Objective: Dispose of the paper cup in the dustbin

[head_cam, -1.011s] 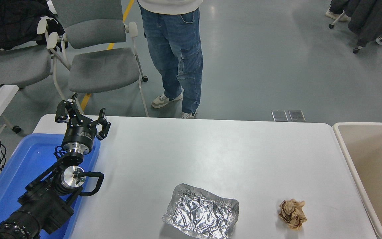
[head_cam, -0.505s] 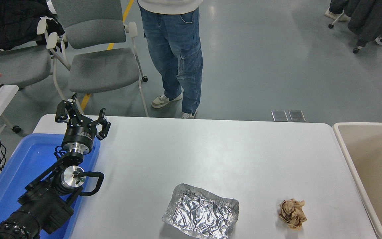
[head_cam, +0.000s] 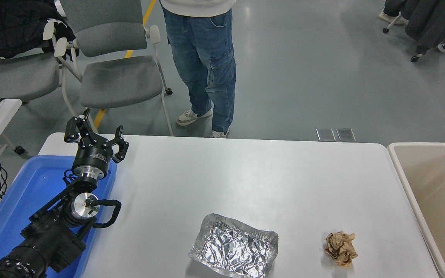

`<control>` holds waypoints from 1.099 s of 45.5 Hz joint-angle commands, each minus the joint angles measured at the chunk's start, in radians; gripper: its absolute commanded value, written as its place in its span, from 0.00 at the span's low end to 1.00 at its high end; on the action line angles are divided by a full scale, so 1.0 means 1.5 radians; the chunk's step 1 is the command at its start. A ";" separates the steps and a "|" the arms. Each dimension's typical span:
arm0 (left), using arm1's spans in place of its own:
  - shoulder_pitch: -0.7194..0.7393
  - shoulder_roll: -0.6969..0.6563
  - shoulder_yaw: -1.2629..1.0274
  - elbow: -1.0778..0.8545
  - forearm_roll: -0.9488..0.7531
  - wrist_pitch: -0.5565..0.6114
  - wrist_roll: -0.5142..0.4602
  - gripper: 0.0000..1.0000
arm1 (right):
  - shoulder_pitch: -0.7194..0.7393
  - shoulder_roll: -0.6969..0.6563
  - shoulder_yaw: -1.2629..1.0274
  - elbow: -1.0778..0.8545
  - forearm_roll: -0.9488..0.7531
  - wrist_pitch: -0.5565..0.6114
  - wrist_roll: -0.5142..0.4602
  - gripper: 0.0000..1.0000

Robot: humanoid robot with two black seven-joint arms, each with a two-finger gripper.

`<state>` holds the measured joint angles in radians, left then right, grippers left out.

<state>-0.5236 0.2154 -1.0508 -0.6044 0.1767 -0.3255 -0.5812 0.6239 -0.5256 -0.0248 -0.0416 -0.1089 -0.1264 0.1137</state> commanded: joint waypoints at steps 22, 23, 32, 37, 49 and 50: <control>-0.001 0.000 0.000 0.000 0.001 -0.001 0.001 1.00 | 0.065 -0.027 0.124 0.049 0.000 0.026 0.000 1.00; -0.002 0.000 0.000 0.000 0.001 -0.001 0.001 1.00 | 0.067 -0.036 0.148 0.060 -0.001 0.029 0.000 1.00; -0.001 0.000 0.000 0.000 0.001 -0.001 0.001 1.00 | 0.074 -0.122 0.296 0.274 -0.013 0.038 0.009 1.00; -0.001 0.000 0.000 0.000 0.001 -0.001 0.001 1.00 | 0.068 -0.145 0.375 0.355 -0.013 0.042 0.023 1.00; -0.001 0.000 0.000 0.000 0.001 -0.001 0.001 1.00 | 0.009 -0.145 0.536 0.476 -0.026 0.128 0.032 1.00; -0.001 0.000 0.000 0.000 0.001 -0.001 0.001 1.00 | 0.001 -0.144 0.545 0.491 -0.030 0.135 0.037 1.00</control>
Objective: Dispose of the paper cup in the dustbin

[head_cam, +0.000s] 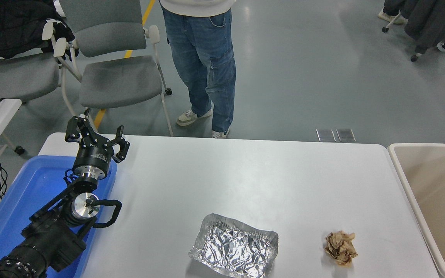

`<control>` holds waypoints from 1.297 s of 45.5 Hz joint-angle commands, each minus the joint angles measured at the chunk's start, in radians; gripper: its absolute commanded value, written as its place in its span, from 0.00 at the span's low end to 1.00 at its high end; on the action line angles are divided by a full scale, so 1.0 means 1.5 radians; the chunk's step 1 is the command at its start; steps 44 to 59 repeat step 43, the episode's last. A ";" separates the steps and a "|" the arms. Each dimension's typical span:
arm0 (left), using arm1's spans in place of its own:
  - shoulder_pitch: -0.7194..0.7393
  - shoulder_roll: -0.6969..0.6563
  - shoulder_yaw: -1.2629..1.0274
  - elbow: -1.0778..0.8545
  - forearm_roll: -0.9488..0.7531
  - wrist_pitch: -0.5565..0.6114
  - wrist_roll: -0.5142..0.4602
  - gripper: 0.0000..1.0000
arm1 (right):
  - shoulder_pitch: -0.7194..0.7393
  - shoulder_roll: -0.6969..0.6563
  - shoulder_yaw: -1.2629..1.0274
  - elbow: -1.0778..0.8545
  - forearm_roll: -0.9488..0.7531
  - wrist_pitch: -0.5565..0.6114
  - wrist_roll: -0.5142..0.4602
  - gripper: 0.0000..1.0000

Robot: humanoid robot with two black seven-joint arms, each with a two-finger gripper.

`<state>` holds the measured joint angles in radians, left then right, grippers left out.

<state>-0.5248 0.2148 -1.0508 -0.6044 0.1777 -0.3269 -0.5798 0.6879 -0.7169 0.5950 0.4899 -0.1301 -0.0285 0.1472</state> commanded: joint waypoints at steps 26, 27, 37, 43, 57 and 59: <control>0.000 0.000 0.000 0.000 0.000 0.000 0.000 1.00 | -0.086 0.200 0.220 0.155 -0.167 0.072 0.239 1.00; 0.000 0.000 0.000 -0.001 0.000 0.000 0.000 1.00 | -0.088 0.203 0.220 0.150 -0.167 0.071 0.248 1.00; 0.000 0.000 0.000 -0.001 0.000 0.000 0.000 1.00 | -0.100 0.224 0.220 0.126 -0.166 0.073 0.265 1.00; 0.000 0.000 0.000 -0.001 0.000 0.000 0.000 1.00 | -0.102 0.223 0.220 0.126 -0.166 0.072 0.265 1.00; 0.000 0.000 0.000 -0.001 0.000 0.000 0.000 1.00 | -0.102 0.223 0.220 0.126 -0.166 0.072 0.265 1.00; 0.000 0.000 0.000 -0.001 0.000 0.000 0.000 1.00 | -0.102 0.223 0.220 0.126 -0.166 0.072 0.265 1.00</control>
